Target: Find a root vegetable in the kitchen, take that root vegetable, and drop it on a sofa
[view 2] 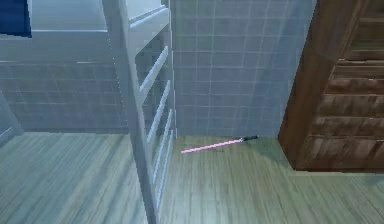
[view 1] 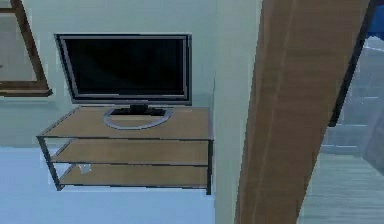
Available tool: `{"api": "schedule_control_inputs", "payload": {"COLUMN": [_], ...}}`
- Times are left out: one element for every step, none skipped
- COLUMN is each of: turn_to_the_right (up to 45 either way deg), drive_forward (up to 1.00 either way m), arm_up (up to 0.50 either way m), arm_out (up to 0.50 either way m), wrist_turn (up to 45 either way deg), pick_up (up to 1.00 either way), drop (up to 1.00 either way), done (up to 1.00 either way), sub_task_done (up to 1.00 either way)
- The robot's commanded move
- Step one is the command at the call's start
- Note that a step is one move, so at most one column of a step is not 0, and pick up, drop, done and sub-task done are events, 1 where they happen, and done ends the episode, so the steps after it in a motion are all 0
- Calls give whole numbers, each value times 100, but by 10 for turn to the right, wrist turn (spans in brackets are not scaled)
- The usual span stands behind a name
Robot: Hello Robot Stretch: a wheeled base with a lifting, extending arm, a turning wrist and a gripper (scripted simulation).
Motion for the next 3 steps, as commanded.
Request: {"api": "schedule_control_inputs", "payload": {"turn_to_the_right": [0, -450, -180], "drive_forward": [15, 0, 0], "arm_up": [0, 0, 0], "arm_out": [0, 0, 0], "wrist_turn": [0, 0, 0], "pick_up": [0, 0, 0], "drop": [0, 0, 0], "done": [0, 0, 0], "sub_task_done": [0, 0, 0]}}
